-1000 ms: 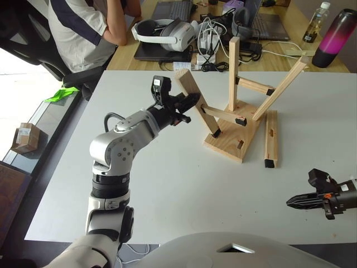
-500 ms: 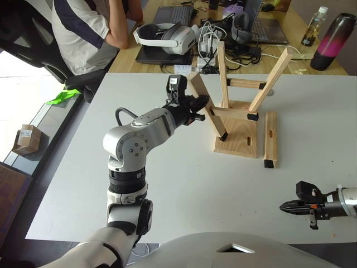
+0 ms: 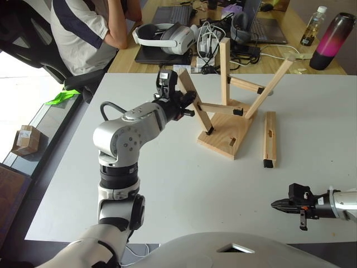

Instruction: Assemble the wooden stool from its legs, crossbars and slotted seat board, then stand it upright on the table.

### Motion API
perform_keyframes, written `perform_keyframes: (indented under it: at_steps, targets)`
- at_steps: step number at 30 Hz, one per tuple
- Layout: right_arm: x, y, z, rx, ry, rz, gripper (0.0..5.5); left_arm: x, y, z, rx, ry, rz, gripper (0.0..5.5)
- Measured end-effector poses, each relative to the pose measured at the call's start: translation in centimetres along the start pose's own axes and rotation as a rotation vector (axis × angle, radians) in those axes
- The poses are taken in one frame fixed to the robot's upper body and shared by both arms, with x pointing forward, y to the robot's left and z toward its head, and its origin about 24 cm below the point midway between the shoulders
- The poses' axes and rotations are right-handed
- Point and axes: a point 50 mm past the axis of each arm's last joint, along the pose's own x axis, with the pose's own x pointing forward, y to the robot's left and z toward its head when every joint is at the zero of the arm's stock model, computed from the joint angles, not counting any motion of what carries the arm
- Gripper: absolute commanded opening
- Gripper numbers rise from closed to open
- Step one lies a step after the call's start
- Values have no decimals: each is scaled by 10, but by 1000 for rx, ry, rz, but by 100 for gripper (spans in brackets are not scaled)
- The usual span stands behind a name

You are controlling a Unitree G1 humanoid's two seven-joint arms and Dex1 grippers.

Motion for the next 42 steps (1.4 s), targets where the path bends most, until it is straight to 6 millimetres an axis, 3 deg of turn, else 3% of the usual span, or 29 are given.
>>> perform_keyframes:
  at_steps: [3, 5, 11, 12, 15, 21, 23, 25, 27, 31, 34, 38, 42]
  targets:
    - [1, -3, 1, -10, -5, -16, 0, -2, 0, -7, 194, 8, -36, 101]
    - [0, -6, 1, -16, -6, -27, 0, -3, -1, -11, 228, 5, -52, 102]
    - [-3, -15, -2, -40, -6, -51, 0, -2, 3, -19, 174, -25, -86, 102]
    - [-3, -15, -3, -48, -6, -53, 0, -1, 3, -18, 163, -44, -92, 139]
    - [-3, -16, -2, -68, -7, -52, 0, 5, 1, -26, 107, -54, -99, 180]
    - [-5, -23, -3, -76, -9, -102, 0, -14, -15, 24, 204, -421, -79, 267]
    - [-8, -43, -3, -65, -17, -264, 37, -24, -16, 35, 253, -544, -22, 304]
    - [-15, -76, -9, 75, -63, -546, 62, -47, -10, 54, 322, -775, 124, 329]
    - [-14, -92, -6, 215, -166, -688, 95, -61, -3, 63, 377, -900, 236, 357]
    - [-13, -117, 36, 352, -567, -840, 165, -64, -13, 59, 436, -984, 233, 419]
    - [-10, -124, 59, 417, -741, -851, 215, -57, -23, 46, 405, -971, 183, 461]
    - [20, -123, 54, 580, -524, -766, 279, -51, -26, 35, 369, -955, 166, 517]
    - [19, -127, 50, 606, -412, -756, 336, -48, -25, 33, 360, -966, 174, 540]
